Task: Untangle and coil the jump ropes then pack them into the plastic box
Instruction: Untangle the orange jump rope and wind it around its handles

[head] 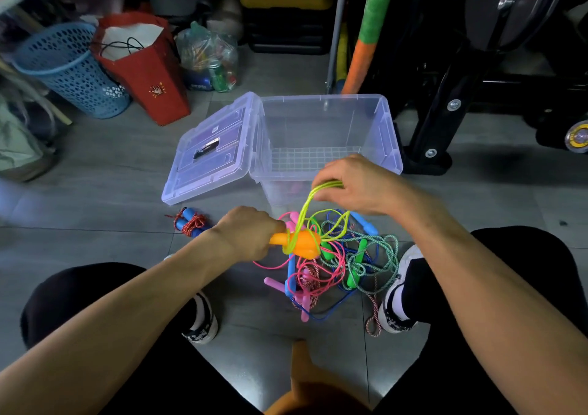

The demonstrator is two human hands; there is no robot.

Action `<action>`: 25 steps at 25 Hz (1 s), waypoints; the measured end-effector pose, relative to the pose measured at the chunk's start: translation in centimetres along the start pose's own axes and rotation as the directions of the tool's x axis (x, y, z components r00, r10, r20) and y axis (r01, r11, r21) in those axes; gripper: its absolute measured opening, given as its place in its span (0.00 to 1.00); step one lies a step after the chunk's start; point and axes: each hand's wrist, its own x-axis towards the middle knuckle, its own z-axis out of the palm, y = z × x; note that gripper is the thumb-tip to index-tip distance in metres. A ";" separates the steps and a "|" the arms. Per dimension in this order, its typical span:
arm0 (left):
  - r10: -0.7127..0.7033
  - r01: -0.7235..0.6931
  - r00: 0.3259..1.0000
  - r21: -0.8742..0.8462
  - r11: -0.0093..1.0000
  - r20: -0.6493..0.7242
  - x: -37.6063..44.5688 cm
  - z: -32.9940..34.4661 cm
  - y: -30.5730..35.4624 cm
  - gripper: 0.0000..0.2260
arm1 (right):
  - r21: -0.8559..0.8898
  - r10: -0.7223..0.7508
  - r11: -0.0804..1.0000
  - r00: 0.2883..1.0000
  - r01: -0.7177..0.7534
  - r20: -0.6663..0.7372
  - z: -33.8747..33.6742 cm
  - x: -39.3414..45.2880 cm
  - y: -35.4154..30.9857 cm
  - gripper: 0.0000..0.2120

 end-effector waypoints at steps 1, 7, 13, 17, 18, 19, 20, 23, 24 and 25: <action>0.130 -0.129 0.983 0.019 0.992 -0.132 0.0 0.1 -0.2 0.12 | 0.083 0.004 0.997 1.000 -0.002 -0.026 0.2 0.3 0.7 0.06; -0.156 -0.360 0.755 -0.601 0.713 -0.637 -1.3 0.4 -1.8 0.05 | 0.426 0.134 0.895 0.990 -0.136 0.034 3.7 -0.4 2.9 0.13; -0.632 0.192 0.716 -0.787 0.586 -0.296 -1.2 0.1 -1.6 0.15 | 0.070 0.129 0.988 0.988 -0.135 0.080 5.1 -1.4 -0.6 0.16; -0.600 0.417 0.784 -0.579 0.700 -0.160 -0.5 0.0 -0.5 0.10 | -0.117 0.033 0.993 0.994 -0.021 0.105 4.5 -1.9 -2.6 0.12; -0.595 0.447 0.790 -0.524 0.725 -0.149 -0.5 -0.2 -0.2 0.09 | -0.130 0.020 0.991 0.995 -0.008 0.097 3.9 -1.9 -2.7 0.11; -0.588 0.472 0.796 -0.462 0.751 -0.142 -0.6 -0.4 -0.1 0.09 | -0.139 0.011 0.990 0.996 0.001 0.090 3.3 -1.8 -2.7 0.10; -0.576 0.493 0.805 -0.381 0.782 -0.141 -0.6 -0.7 0.0 0.10 | -0.150 -0.003 0.989 0.996 0.016 0.084 2.9 -1.8 -2.8 0.08; -0.467 0.458 0.878 -0.099 0.883 -0.104 -0.9 -1.0 0.6 0.12 | -0.171 -0.079 0.981 0.993 0.093 0.090 2.7 -1.6 -3.4 0.08; -0.390 0.388 0.916 -0.037 0.921 -0.095 -1.0 -1.1 1.2 0.11 | -0.167 -0.107 0.979 0.990 0.121 0.090 2.8 -1.3 -3.5 0.08; -0.291 0.291 0.953 -0.009 0.957 -0.086 -1.3 -1.0 1.6 0.09 | -0.154 -0.124 0.978 0.988 0.138 0.092 2.7 -0.9 -3.3 0.08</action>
